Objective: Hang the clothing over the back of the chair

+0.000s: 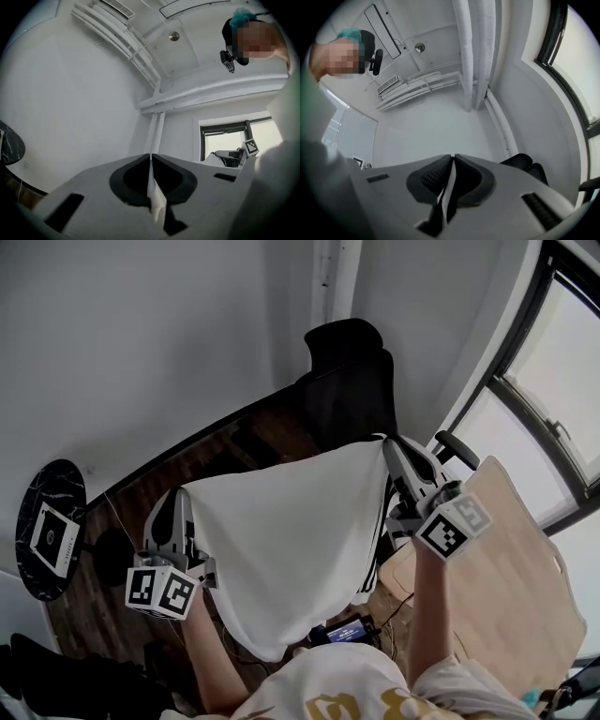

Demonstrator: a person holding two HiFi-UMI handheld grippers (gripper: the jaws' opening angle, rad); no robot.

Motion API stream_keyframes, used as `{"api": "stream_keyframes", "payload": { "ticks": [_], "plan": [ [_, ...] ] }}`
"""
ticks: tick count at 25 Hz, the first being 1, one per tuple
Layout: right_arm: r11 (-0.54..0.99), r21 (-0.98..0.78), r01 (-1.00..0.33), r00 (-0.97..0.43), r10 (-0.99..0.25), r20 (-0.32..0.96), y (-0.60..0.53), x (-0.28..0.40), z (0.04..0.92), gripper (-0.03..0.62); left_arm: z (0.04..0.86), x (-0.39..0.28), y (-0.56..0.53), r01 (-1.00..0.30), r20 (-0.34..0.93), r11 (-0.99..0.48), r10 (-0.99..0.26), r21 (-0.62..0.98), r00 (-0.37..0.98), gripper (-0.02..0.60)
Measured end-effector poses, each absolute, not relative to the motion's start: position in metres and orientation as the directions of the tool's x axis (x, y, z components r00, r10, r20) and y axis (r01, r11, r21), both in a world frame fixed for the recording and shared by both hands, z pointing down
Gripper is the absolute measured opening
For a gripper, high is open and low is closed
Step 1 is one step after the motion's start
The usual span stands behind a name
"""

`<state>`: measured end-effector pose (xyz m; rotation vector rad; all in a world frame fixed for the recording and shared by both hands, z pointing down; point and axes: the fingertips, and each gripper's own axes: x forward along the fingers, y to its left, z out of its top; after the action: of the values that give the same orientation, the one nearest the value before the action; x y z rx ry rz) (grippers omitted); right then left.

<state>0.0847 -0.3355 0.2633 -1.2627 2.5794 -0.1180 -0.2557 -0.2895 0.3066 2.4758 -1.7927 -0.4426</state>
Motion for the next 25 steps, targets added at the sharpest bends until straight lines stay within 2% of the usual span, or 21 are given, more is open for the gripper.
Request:
{"api": "stream_keyframes", "payload": {
  "ticks": [7, 11, 17, 21, 25],
  "plan": [
    [0.598, -0.101, -0.795, -0.577, -0.797, -0.179, -0.386, 0.082, 0.262, 0.032, 0.312, -0.252, -0.331, -0.951, -0.150, -0.288, -0.951, 0.113, 0.270, 0.031],
    [0.575, -0.023, -0.818, -0.570, -0.815, -0.106, -0.415, 0.076, 0.289, 0.032, 0.344, -0.248, -0.358, -0.970, -0.058, -0.243, -0.969, 0.009, 0.242, 0.031],
    [0.578, -0.018, -0.816, -0.578, -0.816, -0.009, -0.450, 0.076, 0.337, 0.032, 0.390, -0.247, -0.389, -0.975, 0.051, -0.222, -0.974, -0.028, 0.221, 0.031],
    [0.591, 0.038, -0.806, -0.587, -0.806, 0.076, -0.469, 0.075, 0.367, 0.034, 0.431, -0.242, -0.405, -0.967, 0.176, -0.224, -0.964, -0.123, 0.200, 0.031],
    [0.607, 0.109, -0.787, -0.590, -0.793, 0.152, -0.483, 0.063, 0.396, 0.034, 0.466, -0.236, -0.419, -0.960, 0.266, -0.246, -0.942, -0.136, 0.203, 0.031]
  ]
}}
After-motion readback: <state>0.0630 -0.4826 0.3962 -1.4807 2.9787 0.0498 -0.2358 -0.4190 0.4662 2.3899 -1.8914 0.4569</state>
